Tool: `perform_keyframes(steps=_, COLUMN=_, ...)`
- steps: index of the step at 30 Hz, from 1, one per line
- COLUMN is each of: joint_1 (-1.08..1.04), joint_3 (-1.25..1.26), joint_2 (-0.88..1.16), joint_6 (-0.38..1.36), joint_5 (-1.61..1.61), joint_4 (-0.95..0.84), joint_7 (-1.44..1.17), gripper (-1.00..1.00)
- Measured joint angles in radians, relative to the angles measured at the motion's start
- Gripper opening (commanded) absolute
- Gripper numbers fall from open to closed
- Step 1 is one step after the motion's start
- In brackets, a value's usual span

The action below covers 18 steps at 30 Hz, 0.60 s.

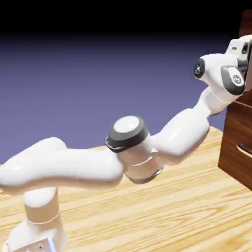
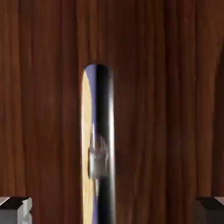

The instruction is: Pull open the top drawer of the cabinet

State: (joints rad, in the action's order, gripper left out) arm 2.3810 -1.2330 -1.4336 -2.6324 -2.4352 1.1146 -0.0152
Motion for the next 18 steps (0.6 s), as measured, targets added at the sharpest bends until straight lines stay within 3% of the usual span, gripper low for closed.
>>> perform_keyframes(steps=12, joint_1=0.313, joint_3=0.174, joint_2=-0.045, joint_6=-0.087, joint_5=0.044, joint_4=-0.435, joint_7=-0.341, gripper=0.0)
perform_keyframes(steps=13, joint_1=0.338, joint_3=0.189, joint_2=-0.049, joint_6=-0.094, joint_5=0.047, joint_4=-0.47, joint_7=-0.369, gripper=-1.0)
perform_keyframes(steps=18, joint_1=0.273, joint_3=0.172, joint_2=-0.065, joint_6=-0.061, joint_5=0.012, joint_4=-0.361, joint_7=-0.299, gripper=-1.0)
